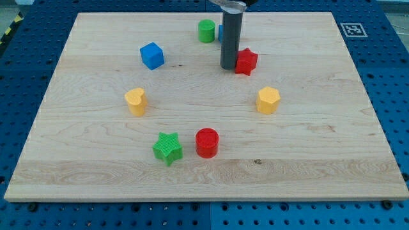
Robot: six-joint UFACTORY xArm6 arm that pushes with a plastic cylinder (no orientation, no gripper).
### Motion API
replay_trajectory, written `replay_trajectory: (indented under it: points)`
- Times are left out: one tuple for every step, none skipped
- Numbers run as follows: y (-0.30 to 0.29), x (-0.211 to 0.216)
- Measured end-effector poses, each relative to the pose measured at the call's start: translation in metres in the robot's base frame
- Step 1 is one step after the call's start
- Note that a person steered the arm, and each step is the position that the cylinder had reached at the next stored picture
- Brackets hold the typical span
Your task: Move the green circle towards the blue cube
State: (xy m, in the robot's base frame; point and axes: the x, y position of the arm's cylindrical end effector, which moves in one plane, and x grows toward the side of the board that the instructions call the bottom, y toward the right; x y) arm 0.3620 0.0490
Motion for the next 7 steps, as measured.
replay_trajectory:
  points:
    - [0.009,0.000]
    - [0.009,0.000]
    - [0.000,0.000]
    - [-0.019,0.000]
    - [-0.041,-0.001]
    - [-0.054,-0.010]
    - [-0.064,-0.032]
